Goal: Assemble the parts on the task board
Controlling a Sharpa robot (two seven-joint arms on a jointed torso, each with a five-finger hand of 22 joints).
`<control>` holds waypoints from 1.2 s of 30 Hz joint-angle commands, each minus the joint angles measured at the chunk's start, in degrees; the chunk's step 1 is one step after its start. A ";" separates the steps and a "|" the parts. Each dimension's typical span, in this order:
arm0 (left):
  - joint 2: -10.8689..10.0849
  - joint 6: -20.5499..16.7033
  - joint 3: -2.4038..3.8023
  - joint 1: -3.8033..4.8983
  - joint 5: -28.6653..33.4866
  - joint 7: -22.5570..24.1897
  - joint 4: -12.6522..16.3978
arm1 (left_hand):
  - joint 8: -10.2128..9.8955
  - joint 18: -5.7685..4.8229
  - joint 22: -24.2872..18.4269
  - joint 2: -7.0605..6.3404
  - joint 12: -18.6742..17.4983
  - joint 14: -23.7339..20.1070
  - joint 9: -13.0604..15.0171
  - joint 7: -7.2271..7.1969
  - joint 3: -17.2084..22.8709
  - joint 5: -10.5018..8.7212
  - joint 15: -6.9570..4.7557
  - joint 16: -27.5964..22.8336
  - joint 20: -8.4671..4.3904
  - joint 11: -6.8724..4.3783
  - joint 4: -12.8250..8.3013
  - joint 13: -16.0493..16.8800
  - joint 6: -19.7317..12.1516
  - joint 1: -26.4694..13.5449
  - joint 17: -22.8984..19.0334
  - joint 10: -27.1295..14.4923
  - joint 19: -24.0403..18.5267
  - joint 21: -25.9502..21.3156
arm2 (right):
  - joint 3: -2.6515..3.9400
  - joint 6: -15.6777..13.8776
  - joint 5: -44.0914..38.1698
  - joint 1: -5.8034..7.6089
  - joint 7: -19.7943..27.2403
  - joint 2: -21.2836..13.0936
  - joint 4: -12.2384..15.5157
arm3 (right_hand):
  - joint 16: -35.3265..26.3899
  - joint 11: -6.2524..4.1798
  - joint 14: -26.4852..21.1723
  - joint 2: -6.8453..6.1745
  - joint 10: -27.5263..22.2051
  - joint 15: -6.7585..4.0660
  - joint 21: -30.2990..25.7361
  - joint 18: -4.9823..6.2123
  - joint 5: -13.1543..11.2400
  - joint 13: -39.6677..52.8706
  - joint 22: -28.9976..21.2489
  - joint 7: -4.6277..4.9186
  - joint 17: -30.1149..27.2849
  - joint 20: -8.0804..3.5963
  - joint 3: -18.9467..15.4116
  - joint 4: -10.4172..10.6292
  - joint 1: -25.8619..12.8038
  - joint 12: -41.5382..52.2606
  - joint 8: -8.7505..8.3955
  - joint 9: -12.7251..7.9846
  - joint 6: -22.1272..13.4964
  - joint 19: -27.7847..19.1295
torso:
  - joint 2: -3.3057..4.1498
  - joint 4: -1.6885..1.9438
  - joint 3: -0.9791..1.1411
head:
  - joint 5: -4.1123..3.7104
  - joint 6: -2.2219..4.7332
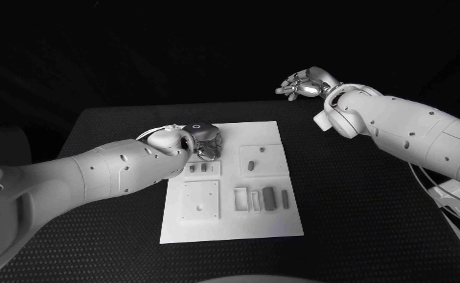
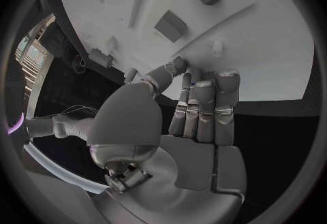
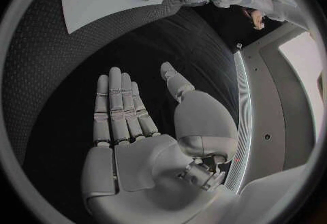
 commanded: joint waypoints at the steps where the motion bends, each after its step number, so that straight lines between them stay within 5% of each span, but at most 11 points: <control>1: 0.30 1.18 0.00 -0.13 -0.02 0.57 0.01 | 0.34 9.47 0.11 0.41 0.29 0.56 -0.13 -0.07 0.34 0.10 -0.08 0.39 -0.20 -0.21 0.03 -0.10 0.46 0.08 -0.13 0.53 0.44 0.32 | 0.03 0.59 0.03 -0.01 0.60 0.02 0.10 | -0.19 0.05 0.03 0.65 0.42 0.40 -0.28 -0.83 0.04 -0.08 0.05 1.28 0.09 -0.06 -0.33 -0.04 -0.07 -0.12 0.24 -0.09 -0.35 -0.35 | 0.04 -0.02 0.00 | -0.03 -0.09; 19: 0.43 1.17 0.00 -0.28 1.09 1.07 0.23 | -0.45 9.16 0.05 -0.41 -0.76 0.91 -1.29 0.05 0.17 0.02 0.12 0.40 -0.51 0.04 -0.06 -0.97 -1.19 -0.43 -0.64 -0.10 0.64 0.23 | 0.03 0.60 0.03 -0.01 0.58 -0.07 0.15 | -0.26 0.05 0.05 0.64 0.42 0.40 -0.30 -0.81 0.04 -0.19 0.08 1.27 0.15 -0.05 -0.34 -0.06 -0.05 -0.08 0.24 -0.10 -0.35 -0.36 | 0.00 -0.01 0.00 | -0.13 -0.12; 36: 0.80 1.63 0.00 -0.40 0.32 0.27 -0.53 | 1.32 8.96 0.10 1.12 0.03 1.68 -1.47 -0.49 1.62 0.03 -0.60 0.79 -0.81 -0.72 -0.21 -1.04 1.52 0.98 -1.03 2.48 1.11 0.31 | 0.03 0.61 0.03 -0.01 0.59 -0.06 0.20 | -0.32 0.05 0.07 0.66 0.43 0.40 -0.32 -0.80 0.04 -0.28 0.10 1.27 0.20 -0.03 -0.35 -0.05 -0.05 -0.05 0.25 -0.10 -0.33 -0.36 | 0.02 -0.01 -0.03 | -0.15 -0.15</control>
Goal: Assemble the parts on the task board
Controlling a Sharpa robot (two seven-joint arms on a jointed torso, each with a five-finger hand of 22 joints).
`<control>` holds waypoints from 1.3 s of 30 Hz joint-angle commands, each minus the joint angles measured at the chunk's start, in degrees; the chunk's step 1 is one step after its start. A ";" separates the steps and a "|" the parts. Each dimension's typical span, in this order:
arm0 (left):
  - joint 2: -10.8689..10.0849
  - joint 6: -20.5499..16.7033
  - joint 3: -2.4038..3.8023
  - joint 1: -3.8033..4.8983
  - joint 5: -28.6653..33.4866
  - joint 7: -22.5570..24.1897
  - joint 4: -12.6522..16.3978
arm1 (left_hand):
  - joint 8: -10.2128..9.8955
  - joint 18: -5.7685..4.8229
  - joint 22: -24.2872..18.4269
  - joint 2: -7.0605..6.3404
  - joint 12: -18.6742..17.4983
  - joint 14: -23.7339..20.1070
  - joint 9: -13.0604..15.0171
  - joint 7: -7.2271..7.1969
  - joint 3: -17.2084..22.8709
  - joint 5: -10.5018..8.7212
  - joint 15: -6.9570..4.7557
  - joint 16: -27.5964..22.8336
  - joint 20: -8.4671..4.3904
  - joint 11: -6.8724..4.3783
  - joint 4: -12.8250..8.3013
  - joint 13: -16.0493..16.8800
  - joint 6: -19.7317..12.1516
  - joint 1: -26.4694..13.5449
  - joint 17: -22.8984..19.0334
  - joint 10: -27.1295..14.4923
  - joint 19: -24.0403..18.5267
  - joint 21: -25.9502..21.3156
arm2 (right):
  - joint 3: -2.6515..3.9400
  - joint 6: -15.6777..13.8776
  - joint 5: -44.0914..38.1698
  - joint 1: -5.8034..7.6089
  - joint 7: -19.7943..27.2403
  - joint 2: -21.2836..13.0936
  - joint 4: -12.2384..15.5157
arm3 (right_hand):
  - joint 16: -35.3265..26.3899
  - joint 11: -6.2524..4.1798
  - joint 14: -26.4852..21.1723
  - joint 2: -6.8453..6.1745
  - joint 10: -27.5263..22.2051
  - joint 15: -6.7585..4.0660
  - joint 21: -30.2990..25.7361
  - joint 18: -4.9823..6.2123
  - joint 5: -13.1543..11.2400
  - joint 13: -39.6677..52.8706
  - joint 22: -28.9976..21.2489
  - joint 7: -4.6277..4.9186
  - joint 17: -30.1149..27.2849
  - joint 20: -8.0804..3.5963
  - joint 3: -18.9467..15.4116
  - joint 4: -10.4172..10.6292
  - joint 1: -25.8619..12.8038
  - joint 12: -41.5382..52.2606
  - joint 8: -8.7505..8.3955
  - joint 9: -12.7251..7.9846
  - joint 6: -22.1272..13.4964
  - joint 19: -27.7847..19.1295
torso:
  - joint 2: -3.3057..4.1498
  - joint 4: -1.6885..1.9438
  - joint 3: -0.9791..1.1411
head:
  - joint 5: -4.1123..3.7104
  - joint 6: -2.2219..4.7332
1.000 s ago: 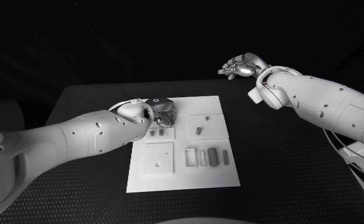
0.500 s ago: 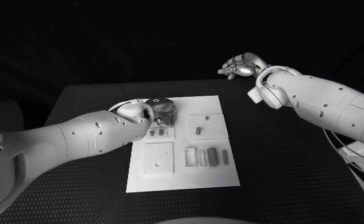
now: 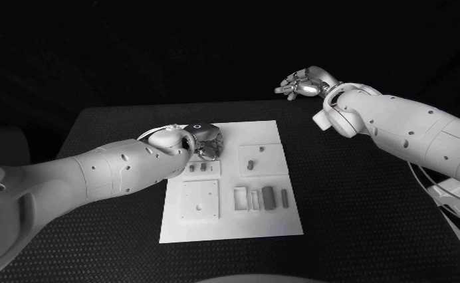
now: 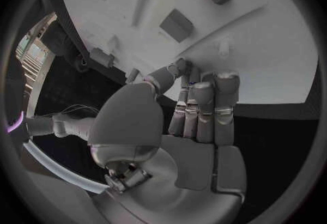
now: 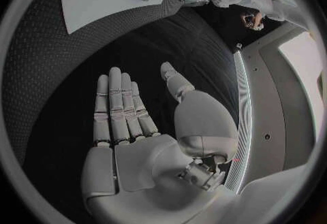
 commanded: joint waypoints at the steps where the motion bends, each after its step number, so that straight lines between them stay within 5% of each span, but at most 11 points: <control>1: 0.23 1.25 -0.09 -0.31 -0.33 -0.07 -0.13 | 0.37 8.92 0.06 0.44 0.29 0.38 -0.07 0.03 0.51 0.03 -0.09 0.19 -0.26 -0.14 0.02 0.03 0.68 0.32 -0.10 0.65 0.13 0.01 | 0.03 0.57 0.02 -0.01 0.57 -0.01 0.12 | -0.32 0.05 0.07 0.66 0.43 0.40 -0.32 -0.80 0.04 -0.11 0.10 1.27 0.06 -0.03 -0.35 -0.05 -0.04 -0.04 0.25 -0.10 -0.33 -0.36 | 0.02 -0.03 -0.03 | -0.01 -0.03; 13: 0.18 -0.69 -0.09 -0.41 -0.31 0.40 -0.09 | 1.82 8.42 0.07 2.24 0.74 0.91 -0.03 -0.89 1.16 -0.28 -1.00 0.08 -0.71 -1.08 0.39 0.35 2.91 0.48 -0.59 3.40 0.47 0.04 | 0.03 0.57 0.02 -0.01 0.57 0.00 0.14 | -0.36 0.04 0.09 0.66 0.45 0.40 -0.32 -0.79 0.04 -0.18 0.12 1.26 0.10 -0.02 -0.36 -0.05 -0.05 -0.01 0.26 -0.10 -0.32 -0.35 | -0.01 0.00 0.01 | -0.10 -0.19; 30: -0.37 -5.01 0.02 -0.54 2.08 1.21 0.41 | 2.17 8.31 0.02 2.45 0.68 1.28 -0.04 -1.11 1.56 -0.37 -1.28 0.04 -1.03 -1.36 0.38 0.43 3.34 0.72 -0.80 4.13 0.82 0.05 | 0.03 0.60 0.02 -0.01 0.60 0.03 0.09 | -0.42 0.04 0.11 0.67 0.45 0.40 -0.34 -0.77 0.04 -0.27 0.14 1.25 0.16 -0.01 -0.37 -0.05 -0.05 0.03 0.27 -0.10 -0.32 -0.35 | 0.00 -0.06 0.03 | -0.03 0.04; 37: -1.83 -4.55 0.63 -0.49 6.00 0.86 2.08 | 2.21 8.32 -0.02 2.49 0.63 1.35 -0.06 -1.12 1.70 -0.37 -1.32 0.00 -1.14 -1.40 0.41 0.43 3.36 0.76 -0.87 4.22 0.89 0.02 | 0.03 0.62 0.02 -0.01 0.58 -0.10 0.06 | -0.44 0.04 0.12 0.67 0.45 0.39 -0.35 -0.76 0.04 -0.32 0.15 1.25 0.19 0.00 -0.38 -0.05 -0.05 0.05 0.27 -0.11 -0.32 -0.34 | -0.04 0.01 0.05 | -0.08 0.10; 39: -2.17 -4.10 1.51 -0.48 6.69 0.92 2.43 | 2.21 8.32 -0.02 2.49 0.62 1.36 -0.07 -1.12 1.72 -0.37 -1.33 -0.01 -1.16 -1.40 0.42 0.43 3.36 0.76 -0.88 4.24 0.91 0.02 | 0.03 0.62 0.02 -0.01 0.57 -0.16 0.07 | -0.45 0.04 0.12 0.67 0.45 0.39 -0.35 -0.76 0.04 -0.33 0.16 1.25 0.20 0.00 -0.38 -0.05 -0.05 0.05 0.27 -0.11 -0.32 -0.34 | -0.04 0.05 0.03 | -0.10 0.09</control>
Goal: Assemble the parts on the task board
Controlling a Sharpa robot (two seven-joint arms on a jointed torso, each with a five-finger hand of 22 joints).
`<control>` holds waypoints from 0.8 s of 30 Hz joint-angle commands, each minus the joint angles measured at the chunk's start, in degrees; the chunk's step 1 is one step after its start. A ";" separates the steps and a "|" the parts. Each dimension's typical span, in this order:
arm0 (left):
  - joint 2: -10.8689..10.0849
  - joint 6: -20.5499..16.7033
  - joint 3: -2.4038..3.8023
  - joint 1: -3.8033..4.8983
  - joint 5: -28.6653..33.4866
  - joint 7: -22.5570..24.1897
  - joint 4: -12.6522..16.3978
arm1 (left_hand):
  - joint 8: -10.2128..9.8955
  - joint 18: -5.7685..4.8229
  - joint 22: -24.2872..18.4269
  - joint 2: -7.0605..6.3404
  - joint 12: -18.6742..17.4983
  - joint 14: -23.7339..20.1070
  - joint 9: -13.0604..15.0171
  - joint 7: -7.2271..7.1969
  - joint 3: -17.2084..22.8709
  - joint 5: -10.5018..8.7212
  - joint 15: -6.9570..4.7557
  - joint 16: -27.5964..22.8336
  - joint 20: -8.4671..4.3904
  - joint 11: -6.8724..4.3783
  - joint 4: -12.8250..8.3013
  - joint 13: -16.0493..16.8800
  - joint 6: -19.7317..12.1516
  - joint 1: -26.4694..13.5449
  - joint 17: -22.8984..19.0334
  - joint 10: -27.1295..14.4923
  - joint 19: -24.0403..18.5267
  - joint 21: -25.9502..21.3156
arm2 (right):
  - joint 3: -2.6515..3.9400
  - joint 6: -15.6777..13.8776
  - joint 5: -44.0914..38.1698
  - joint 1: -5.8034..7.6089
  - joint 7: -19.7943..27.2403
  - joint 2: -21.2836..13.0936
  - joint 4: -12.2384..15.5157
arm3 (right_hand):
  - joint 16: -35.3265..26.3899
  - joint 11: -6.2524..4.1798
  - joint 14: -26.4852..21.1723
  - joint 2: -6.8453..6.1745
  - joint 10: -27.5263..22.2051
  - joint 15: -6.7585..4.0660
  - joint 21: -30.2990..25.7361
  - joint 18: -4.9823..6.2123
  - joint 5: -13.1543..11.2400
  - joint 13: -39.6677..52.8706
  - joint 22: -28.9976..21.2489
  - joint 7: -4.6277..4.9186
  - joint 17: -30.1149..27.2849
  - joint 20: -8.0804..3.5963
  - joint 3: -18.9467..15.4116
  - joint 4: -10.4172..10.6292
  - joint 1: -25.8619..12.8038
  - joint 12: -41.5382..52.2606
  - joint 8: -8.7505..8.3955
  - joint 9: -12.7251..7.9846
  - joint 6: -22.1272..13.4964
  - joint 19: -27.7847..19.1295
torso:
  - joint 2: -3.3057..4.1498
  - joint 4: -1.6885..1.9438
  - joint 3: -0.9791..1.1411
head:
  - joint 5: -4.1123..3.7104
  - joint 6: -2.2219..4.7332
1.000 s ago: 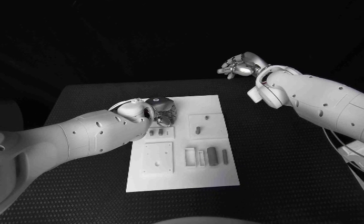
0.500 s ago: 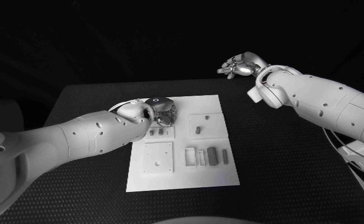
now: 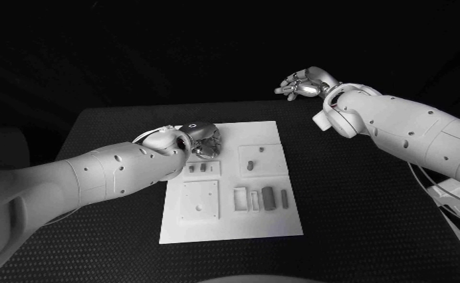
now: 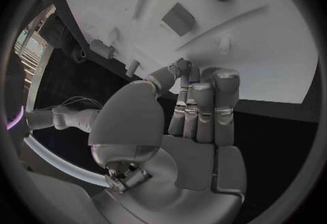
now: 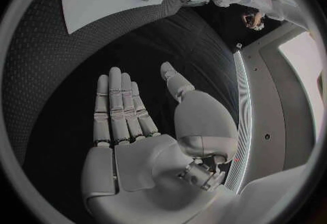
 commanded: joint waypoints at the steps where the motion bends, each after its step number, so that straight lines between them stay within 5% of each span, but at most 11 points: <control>1: -0.51 -0.17 1.21 0.04 3.80 0.48 0.84 | 0.38 8.75 -0.07 0.39 0.33 0.12 0.06 -0.16 0.43 0.30 -0.34 -0.06 -0.39 0.01 0.06 0.05 0.42 0.00 -0.10 0.35 0.01 0.02 | 0.03 0.58 0.01 -0.01 0.54 -0.10 0.07 | -0.24 0.04 0.13 0.67 0.46 0.40 -0.35 -0.76 0.04 -0.10 0.06 1.25 0.10 0.00 -0.38 -0.05 -0.06 0.05 0.28 -0.06 -0.32 -0.34 | -0.02 0.06 -0.01 | -0.06 0.00; 7: -2.84 1.14 3.07 0.15 6.41 0.18 3.53 | 0.40 8.75 -0.08 0.36 0.30 0.14 0.05 -0.16 0.46 0.31 -0.36 -0.08 -0.43 -0.01 0.08 0.05 0.42 -0.02 -0.14 0.40 0.04 0.01 | 0.03 0.56 0.01 -0.01 0.53 -0.20 0.02 | -0.27 0.04 0.13 0.66 0.46 0.40 -0.36 -0.75 0.04 -0.14 0.07 1.26 0.13 0.01 -0.39 -0.05 -0.06 0.07 0.28 -0.07 -0.32 -0.34 | -0.01 0.10 -0.01 | 0.06 0.00; 16: -7.44 3.02 3.45 0.92 7.92 -0.52 7.04 | 0.42 8.74 -0.10 0.34 0.26 0.15 0.03 -0.17 0.49 0.31 -0.37 -0.12 -0.49 -0.02 0.10 0.05 0.43 -0.06 -0.19 0.46 0.04 -0.03 | 0.03 0.60 0.01 -0.01 0.50 -0.36 0.04 | -0.30 0.04 0.14 0.66 0.46 0.40 -0.37 -0.74 0.04 -0.20 0.08 1.25 0.17 0.02 -0.40 -0.05 -0.07 0.09 0.28 -0.07 -0.32 -0.34 | 0.01 0.16 -0.03 | 0.22 0.00; 24: -8.68 4.35 3.40 0.89 8.08 -0.96 7.38 | 0.44 8.73 -0.11 0.33 0.25 0.17 0.03 -0.17 0.50 0.32 -0.39 -0.14 -0.53 -0.04 0.11 0.06 0.45 -0.09 -0.21 0.51 0.03 -0.04 | 0.03 0.60 0.01 -0.01 0.49 -0.41 0.03 | -0.33 0.04 0.15 0.67 0.46 0.39 -0.37 -0.73 0.04 -0.25 0.09 1.25 0.20 0.03 -0.40 -0.05 -0.06 0.11 0.28 -0.07 -0.32 -0.34 | 0.04 0.09 -0.13 | 0.30 -0.11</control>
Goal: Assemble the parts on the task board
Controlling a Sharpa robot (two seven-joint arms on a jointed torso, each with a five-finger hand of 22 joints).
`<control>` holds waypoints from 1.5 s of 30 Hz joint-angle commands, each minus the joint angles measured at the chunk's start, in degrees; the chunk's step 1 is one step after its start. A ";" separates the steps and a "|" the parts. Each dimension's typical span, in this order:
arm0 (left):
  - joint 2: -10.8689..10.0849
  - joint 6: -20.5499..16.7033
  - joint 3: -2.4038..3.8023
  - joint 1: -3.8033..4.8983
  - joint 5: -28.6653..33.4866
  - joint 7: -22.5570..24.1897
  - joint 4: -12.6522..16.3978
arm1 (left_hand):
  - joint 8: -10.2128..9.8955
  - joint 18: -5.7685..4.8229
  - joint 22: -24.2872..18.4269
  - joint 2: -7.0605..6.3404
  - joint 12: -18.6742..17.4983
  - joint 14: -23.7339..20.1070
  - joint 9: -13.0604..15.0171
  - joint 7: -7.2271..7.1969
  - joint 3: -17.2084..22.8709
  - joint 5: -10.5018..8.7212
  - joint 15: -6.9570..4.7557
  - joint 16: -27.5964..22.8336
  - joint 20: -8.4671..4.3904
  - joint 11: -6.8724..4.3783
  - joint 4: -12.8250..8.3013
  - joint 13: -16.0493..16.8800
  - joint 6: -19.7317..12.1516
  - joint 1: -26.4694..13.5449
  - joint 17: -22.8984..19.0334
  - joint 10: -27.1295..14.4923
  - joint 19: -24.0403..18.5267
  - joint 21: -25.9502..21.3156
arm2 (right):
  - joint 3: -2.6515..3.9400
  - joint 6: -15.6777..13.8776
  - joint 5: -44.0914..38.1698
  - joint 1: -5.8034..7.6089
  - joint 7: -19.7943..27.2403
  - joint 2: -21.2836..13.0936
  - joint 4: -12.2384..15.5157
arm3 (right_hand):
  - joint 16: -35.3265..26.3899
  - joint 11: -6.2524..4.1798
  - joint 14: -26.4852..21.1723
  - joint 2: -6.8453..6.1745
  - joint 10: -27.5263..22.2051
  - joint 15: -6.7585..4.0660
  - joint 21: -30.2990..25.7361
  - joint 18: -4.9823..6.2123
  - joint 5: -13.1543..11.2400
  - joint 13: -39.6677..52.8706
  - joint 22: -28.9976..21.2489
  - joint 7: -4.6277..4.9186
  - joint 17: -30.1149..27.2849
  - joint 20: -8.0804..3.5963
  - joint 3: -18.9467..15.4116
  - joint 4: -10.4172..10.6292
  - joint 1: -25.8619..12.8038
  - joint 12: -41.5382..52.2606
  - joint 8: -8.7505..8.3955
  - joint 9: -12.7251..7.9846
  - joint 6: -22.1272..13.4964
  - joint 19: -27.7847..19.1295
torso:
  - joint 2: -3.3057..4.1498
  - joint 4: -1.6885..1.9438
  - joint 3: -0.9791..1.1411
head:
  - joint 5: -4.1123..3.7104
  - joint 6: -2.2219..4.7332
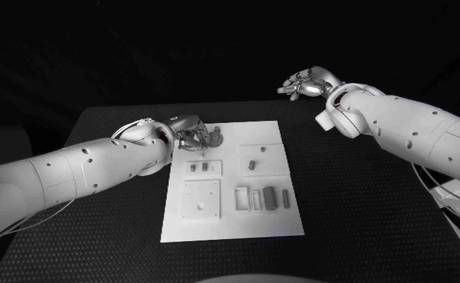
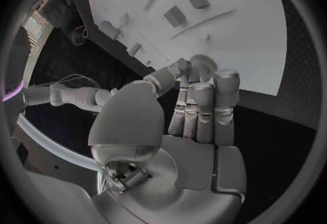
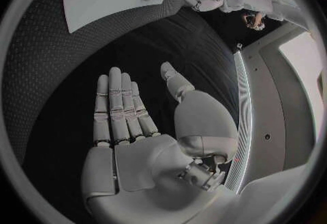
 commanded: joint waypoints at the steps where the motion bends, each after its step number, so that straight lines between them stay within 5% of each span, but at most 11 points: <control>1: -0.28 1.95 0.01 0.04 1.06 -0.38 0.40 | 0.34 8.73 -0.10 0.42 0.14 0.09 0.10 0.07 0.38 0.19 -0.47 -0.14 -0.54 -0.03 -0.01 0.09 0.40 -0.16 -0.09 0.56 0.04 -0.05 | 0.03 0.53 0.00 -0.01 0.49 -0.02 0.02 | -0.34 0.04 0.15 0.68 0.46 0.39 -0.38 -0.73 0.04 -0.09 0.06 1.25 0.10 0.03 -0.40 -0.05 -0.06 0.11 0.28 -0.08 -0.32 -0.34 | 0.07 -0.10 -0.05 | 0.06 -0.05; 45: 1.24 4.58 -0.11 -1.24 -2.42 0.02 -4.47 | 0.46 8.56 -0.14 0.45 -0.01 0.17 0.05 0.00 0.57 0.24 -0.52 -0.21 -0.65 -0.08 -0.10 0.12 0.46 -0.08 -0.23 0.78 0.00 -0.16 | 0.03 0.53 0.00 -0.03 0.52 -0.14 0.13 | -0.51 0.04 0.20 0.71 0.45 0.40 -0.43 -0.69 0.04 -0.37 0.13 1.25 0.28 0.07 -0.43 -0.05 -0.07 0.23 0.29 -0.10 -0.33 -0.34 | 0.02 -0.19 0.04 | 0.12 -0.25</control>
